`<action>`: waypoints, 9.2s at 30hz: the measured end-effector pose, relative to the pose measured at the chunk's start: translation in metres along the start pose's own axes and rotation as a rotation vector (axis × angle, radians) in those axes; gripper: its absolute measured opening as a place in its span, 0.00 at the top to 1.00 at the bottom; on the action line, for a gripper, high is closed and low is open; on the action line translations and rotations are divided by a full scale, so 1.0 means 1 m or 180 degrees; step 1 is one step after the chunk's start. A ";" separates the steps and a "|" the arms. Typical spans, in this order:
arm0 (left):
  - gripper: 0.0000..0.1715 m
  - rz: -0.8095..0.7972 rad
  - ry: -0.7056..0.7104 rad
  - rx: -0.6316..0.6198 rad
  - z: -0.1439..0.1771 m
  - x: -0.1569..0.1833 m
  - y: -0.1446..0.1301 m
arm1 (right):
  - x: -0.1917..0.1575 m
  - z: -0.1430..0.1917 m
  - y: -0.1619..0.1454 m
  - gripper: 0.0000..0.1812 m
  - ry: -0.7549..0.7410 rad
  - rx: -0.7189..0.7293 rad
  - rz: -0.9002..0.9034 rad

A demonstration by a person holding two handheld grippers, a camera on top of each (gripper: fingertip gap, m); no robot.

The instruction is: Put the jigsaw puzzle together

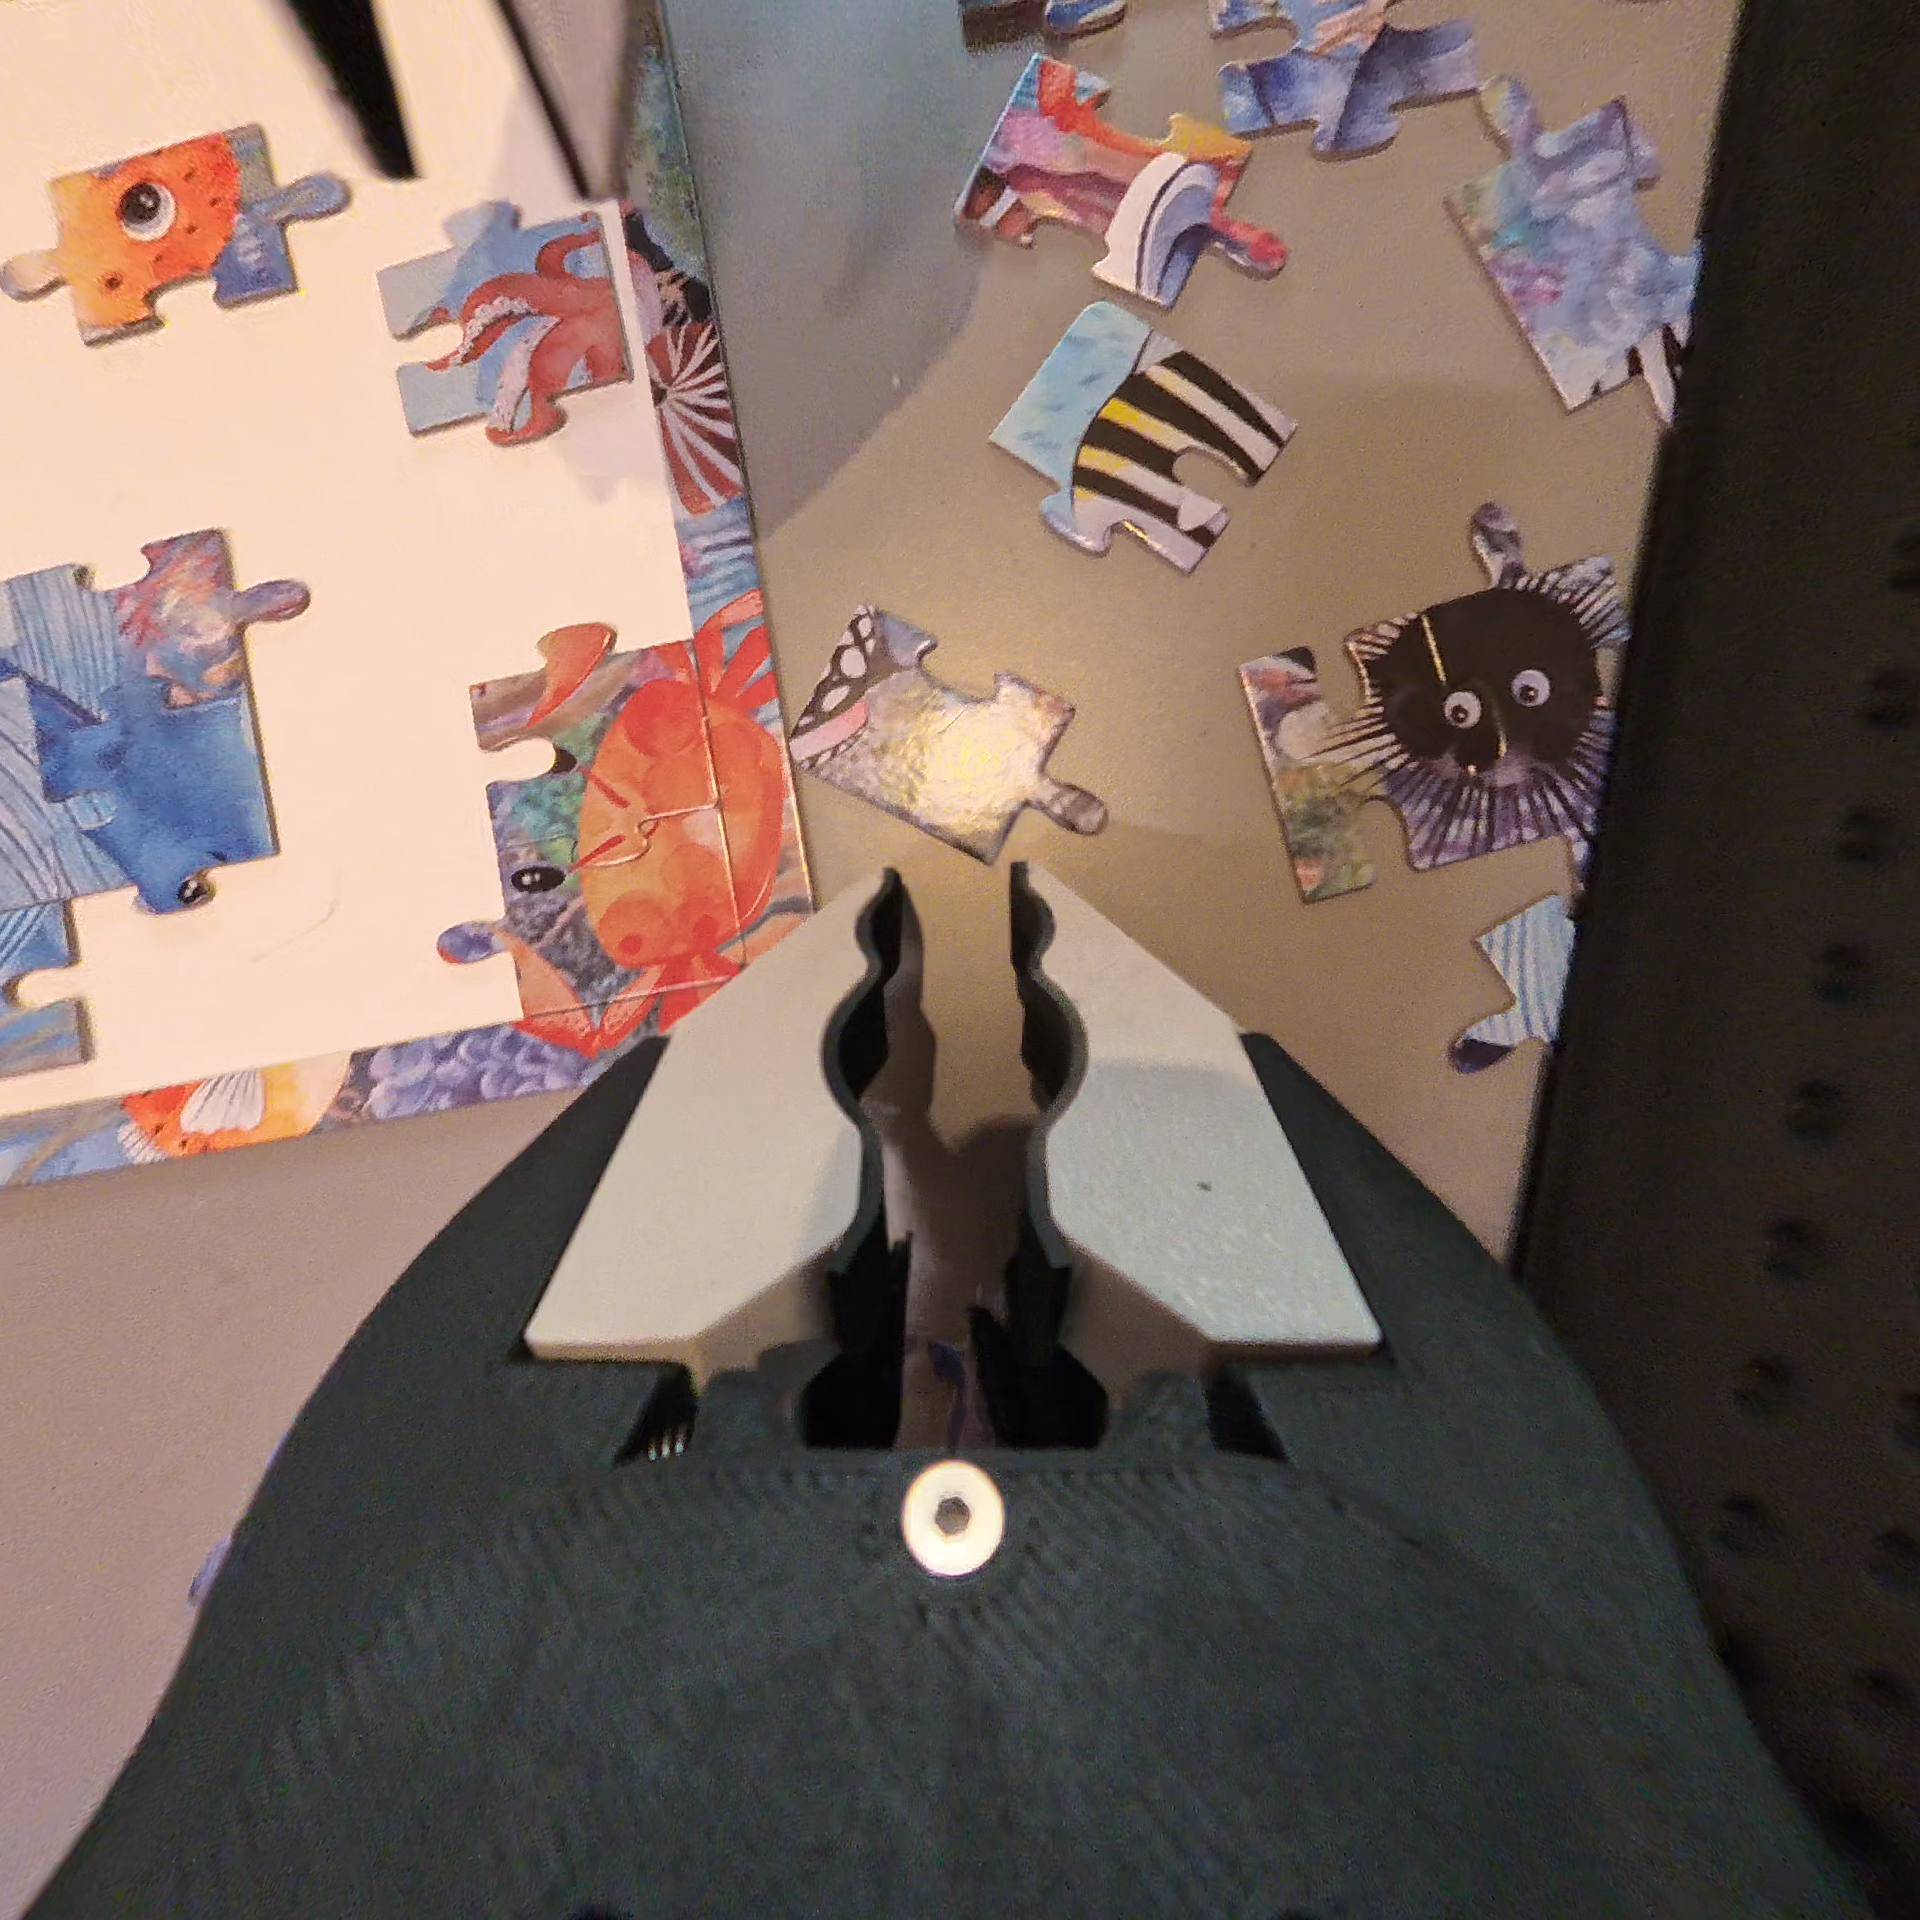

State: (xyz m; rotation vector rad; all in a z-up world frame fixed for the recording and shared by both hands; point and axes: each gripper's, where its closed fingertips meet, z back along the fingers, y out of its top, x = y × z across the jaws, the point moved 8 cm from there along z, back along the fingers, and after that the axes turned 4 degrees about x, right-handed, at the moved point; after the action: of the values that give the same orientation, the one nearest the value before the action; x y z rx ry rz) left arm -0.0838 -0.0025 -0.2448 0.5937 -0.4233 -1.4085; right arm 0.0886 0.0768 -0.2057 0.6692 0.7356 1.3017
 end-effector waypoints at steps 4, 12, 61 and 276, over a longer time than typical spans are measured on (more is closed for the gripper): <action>0.75 -0.0041 -0.0352 0.0035 0.014 0.022 0.001 | -0.035 -0.007 0.001 0.84 0.0662 -0.0216 0.0362; 0.45 -0.0052 -0.0458 -0.0188 0.011 0.045 -0.010 | -0.079 -0.050 -0.003 0.81 0.1098 -0.0606 0.0830; 0.31 0.0207 -0.0351 0.0152 0.025 0.065 -0.034 | -0.159 -0.102 0.003 0.67 0.1078 -0.0581 0.1066; 0.60 0.0120 -0.0065 0.0102 -0.021 -0.193 -0.001 | 0.106 -0.064 0.012 0.93 -0.0980 -0.0321 0.1154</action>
State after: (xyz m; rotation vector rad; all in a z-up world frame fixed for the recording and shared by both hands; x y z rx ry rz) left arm -0.0965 0.1914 -0.2479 0.5949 -0.4717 -1.3748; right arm 0.0424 0.1851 -0.2458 0.9253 0.3025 1.5083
